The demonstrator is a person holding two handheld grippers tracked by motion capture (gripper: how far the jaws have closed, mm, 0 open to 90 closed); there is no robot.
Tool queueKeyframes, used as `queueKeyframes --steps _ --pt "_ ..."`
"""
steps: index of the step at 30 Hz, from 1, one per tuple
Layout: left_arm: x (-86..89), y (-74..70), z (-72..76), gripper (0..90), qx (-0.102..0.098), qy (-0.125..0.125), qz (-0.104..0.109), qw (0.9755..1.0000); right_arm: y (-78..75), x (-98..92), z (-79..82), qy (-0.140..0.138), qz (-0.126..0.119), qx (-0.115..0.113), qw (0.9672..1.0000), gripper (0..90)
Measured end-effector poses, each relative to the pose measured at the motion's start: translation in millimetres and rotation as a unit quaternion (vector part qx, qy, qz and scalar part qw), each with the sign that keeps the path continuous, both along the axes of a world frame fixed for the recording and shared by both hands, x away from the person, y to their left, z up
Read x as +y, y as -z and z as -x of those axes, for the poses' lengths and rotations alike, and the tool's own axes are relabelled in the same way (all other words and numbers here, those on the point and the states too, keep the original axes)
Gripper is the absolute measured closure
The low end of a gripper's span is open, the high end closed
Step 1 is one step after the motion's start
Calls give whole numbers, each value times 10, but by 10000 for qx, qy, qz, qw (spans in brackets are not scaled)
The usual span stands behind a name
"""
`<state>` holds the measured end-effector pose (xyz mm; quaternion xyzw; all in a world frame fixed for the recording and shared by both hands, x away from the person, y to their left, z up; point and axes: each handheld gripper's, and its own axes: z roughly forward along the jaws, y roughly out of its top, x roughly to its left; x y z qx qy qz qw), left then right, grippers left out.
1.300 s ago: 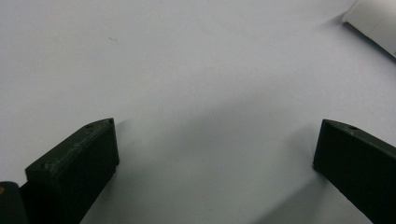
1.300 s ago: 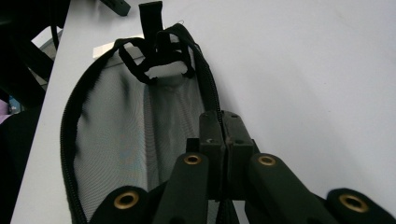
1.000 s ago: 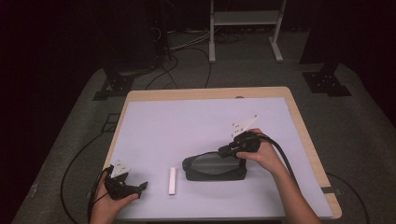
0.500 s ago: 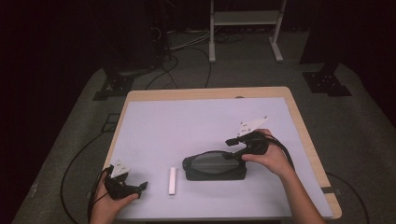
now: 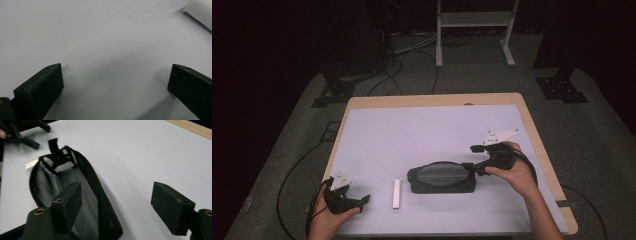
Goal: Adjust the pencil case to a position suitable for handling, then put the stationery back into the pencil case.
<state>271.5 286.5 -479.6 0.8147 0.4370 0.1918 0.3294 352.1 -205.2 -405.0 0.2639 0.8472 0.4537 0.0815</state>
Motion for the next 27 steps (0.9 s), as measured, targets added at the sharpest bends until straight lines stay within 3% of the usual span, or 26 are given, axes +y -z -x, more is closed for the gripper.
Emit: queueKeyframes --steps 4,11,27 --pt "-1 0 0 0 -2 -1 0 10000 40 -122 55 266 -50 22 9996 204" --pt "-1 1 1 0 -11 -1 0 10000 108 -343 107 632 86 21 9980 188" --pt "-1 -1 0 0 -4 2 -7 10000 354 -817 350 1482 240 -6 9887 172"
